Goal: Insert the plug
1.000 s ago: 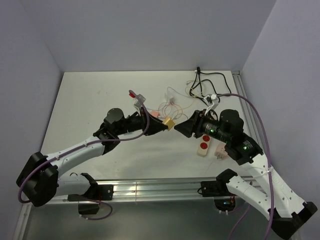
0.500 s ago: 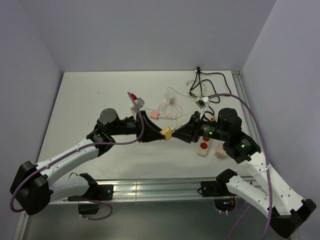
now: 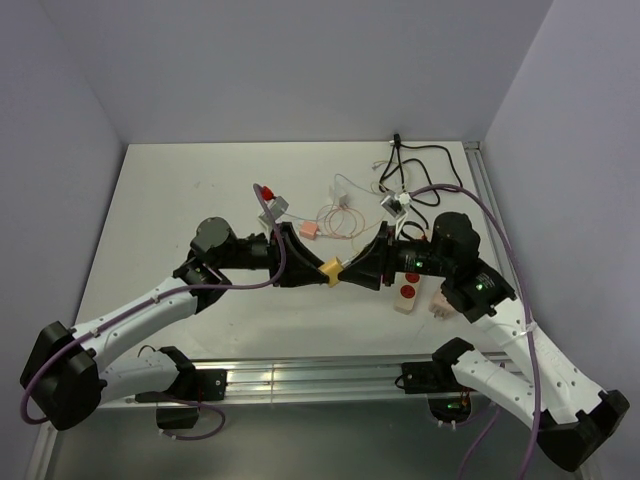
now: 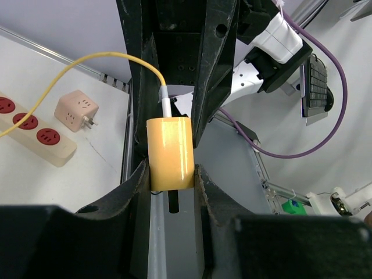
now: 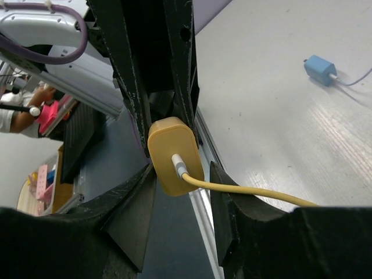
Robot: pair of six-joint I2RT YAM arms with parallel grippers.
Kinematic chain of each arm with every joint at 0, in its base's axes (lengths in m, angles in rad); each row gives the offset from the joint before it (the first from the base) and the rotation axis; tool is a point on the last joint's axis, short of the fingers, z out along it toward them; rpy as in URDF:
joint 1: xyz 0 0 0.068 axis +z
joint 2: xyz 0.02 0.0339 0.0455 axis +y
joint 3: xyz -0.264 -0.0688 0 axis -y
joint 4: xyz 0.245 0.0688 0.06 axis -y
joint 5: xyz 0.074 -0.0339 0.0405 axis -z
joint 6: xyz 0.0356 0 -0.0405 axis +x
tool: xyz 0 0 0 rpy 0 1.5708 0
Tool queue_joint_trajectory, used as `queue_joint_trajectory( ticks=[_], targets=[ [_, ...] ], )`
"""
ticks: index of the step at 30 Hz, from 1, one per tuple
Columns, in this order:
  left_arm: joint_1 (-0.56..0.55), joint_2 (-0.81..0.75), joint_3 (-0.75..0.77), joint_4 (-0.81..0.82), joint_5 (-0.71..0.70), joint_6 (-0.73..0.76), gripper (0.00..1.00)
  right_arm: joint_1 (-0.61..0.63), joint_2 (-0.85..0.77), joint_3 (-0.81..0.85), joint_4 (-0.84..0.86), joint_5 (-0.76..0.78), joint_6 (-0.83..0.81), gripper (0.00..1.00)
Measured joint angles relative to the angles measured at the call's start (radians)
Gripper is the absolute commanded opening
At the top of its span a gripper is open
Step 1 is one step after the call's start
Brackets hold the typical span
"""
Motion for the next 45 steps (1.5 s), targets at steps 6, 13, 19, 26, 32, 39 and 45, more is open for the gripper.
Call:
queue_joint_trajectory(
  ticks=[6,13,19,26,32,39,45],
  targets=[
    [0.004,0.011,0.0,0.013,0.013,-0.014,0.0,0.0,0.039,-0.007,0.054,-0.066,0.007,0.27],
    [0.004,0.015,0.039,-0.118,-0.059,0.051,0.84,-0.005,0.114,0.021,0.035,-0.037,-0.019,0.0],
    [-0.004,-0.056,0.1,-0.43,-0.483,0.092,0.86,-0.046,0.362,0.289,-0.115,0.266,-0.09,0.0],
    [-0.002,-0.284,0.016,-0.546,-0.698,0.087,0.83,-0.224,0.697,0.624,-0.173,0.68,-0.1,0.0],
    [-0.002,-0.391,-0.019,-0.58,-0.743,0.089,0.81,-0.304,0.946,0.802,-0.263,1.001,-0.084,0.0],
    [-0.002,-0.357,-0.055,-0.562,-0.723,0.088,0.8,-0.316,0.972,0.676,-0.338,1.141,-0.025,0.0],
    [-0.002,-0.314,-0.101,-0.543,-0.686,0.085,0.8,-0.32,0.877,0.491,-0.353,1.176,0.027,0.0]
  ],
)
